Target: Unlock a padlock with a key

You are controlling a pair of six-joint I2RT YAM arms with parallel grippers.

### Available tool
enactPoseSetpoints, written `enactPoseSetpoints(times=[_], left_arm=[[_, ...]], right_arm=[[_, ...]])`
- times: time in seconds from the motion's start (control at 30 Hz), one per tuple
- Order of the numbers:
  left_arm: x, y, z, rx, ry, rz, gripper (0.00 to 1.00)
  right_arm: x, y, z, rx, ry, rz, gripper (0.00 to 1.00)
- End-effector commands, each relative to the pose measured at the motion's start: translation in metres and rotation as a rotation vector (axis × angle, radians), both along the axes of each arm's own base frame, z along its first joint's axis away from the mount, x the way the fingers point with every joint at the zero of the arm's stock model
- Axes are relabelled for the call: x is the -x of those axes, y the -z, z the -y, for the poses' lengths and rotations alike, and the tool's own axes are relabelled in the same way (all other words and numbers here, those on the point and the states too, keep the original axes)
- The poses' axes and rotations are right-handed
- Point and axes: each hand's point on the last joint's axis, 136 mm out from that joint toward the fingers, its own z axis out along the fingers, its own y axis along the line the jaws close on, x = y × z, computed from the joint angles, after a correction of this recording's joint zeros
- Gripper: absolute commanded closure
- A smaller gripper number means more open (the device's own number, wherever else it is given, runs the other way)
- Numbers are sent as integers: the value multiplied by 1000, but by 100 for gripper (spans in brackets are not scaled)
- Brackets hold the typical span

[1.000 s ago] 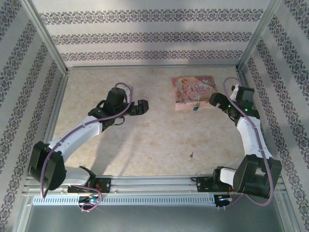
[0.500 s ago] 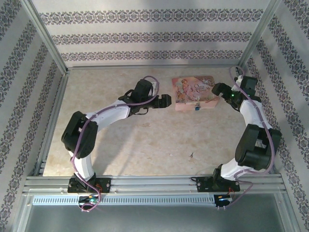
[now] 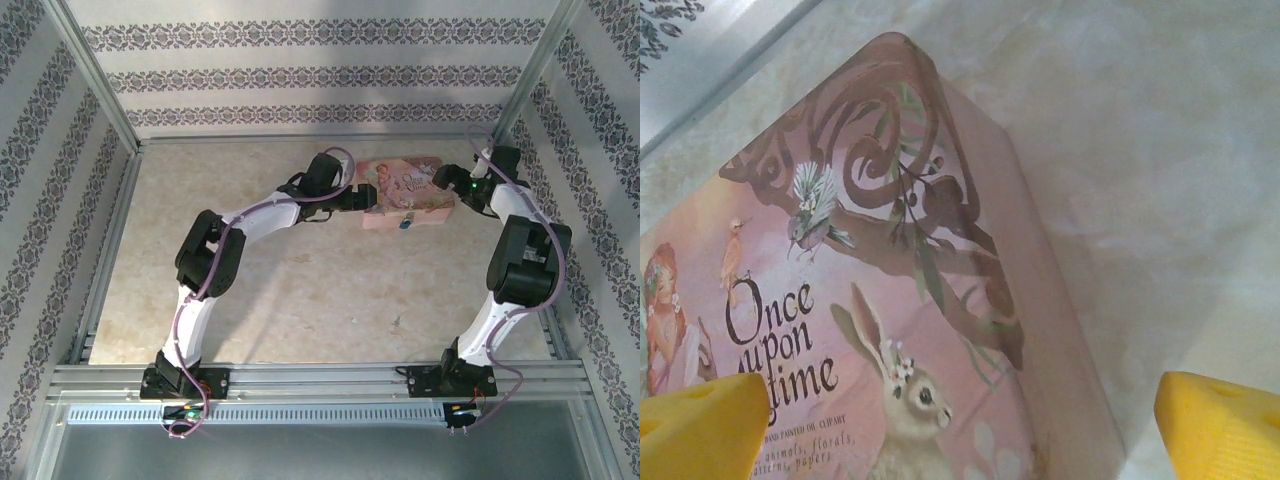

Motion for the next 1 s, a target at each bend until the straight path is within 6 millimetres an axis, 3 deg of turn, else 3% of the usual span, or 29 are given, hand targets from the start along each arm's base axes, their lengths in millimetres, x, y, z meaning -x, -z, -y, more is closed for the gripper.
enactPoseSetpoints(times=[0.0,0.27,0.53,0.97], left_arm=[[2,0,19,24,42,-31,6],[-3,9,36,25,71,-51,6],[-3,7,35,12,85,-39,6],[4,-9,2,-35,74,-3,6]], right_arm=[[-8,-5,-16,-3,-79,27,1],[-7,-7,-36,-33,-149,38,2],[10,-11,-61,-93,-213,33,1],[51,-15,-113,-161,-289,22,2]])
